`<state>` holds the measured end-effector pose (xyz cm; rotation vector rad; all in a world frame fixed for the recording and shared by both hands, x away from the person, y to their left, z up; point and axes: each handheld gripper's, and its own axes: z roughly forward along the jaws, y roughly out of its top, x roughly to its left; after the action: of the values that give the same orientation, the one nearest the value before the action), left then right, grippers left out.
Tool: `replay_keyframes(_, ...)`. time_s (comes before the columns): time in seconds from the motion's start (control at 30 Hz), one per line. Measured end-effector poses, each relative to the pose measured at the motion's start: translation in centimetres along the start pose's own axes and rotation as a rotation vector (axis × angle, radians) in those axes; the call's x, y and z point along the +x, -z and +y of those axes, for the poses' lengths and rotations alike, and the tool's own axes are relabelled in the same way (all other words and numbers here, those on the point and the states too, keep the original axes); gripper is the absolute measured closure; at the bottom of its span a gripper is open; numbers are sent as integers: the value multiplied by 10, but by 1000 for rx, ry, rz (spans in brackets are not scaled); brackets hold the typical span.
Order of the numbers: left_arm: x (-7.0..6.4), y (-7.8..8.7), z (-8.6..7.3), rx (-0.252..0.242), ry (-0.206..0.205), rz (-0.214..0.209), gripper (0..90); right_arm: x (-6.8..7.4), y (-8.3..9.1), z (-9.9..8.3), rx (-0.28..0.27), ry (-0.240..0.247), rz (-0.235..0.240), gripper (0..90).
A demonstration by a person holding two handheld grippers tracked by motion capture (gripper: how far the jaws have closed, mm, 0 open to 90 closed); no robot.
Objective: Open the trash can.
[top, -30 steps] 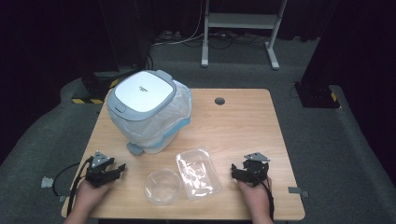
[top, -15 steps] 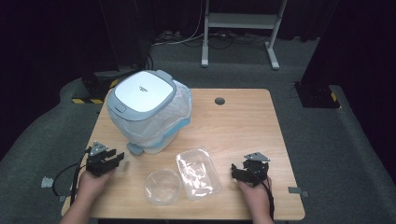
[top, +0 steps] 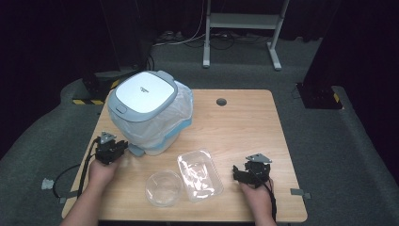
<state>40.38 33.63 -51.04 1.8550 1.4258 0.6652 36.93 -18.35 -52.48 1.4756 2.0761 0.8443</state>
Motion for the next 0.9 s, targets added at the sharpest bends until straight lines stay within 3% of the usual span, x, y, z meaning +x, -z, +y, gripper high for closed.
replay_keyframes(0.1,-4,0,-1,-4,8,-12,797,0,0,0,0,0,0,119)
replay_keyframes(0.17,-9,0,-1,4,-11,-32,789,0,0,0,-1,3,1,119)
replay_keyframes(0.3,-32,0,-2,9,-72,-65,779,0,0,0,0,4,2,119)
replay_keyframes(0.57,-68,-4,3,6,-133,-141,754,0,0,0,0,4,3,119)
replay_keyframes(0.9,-92,-11,8,5,-178,-195,740,0,0,0,-1,5,4,119)
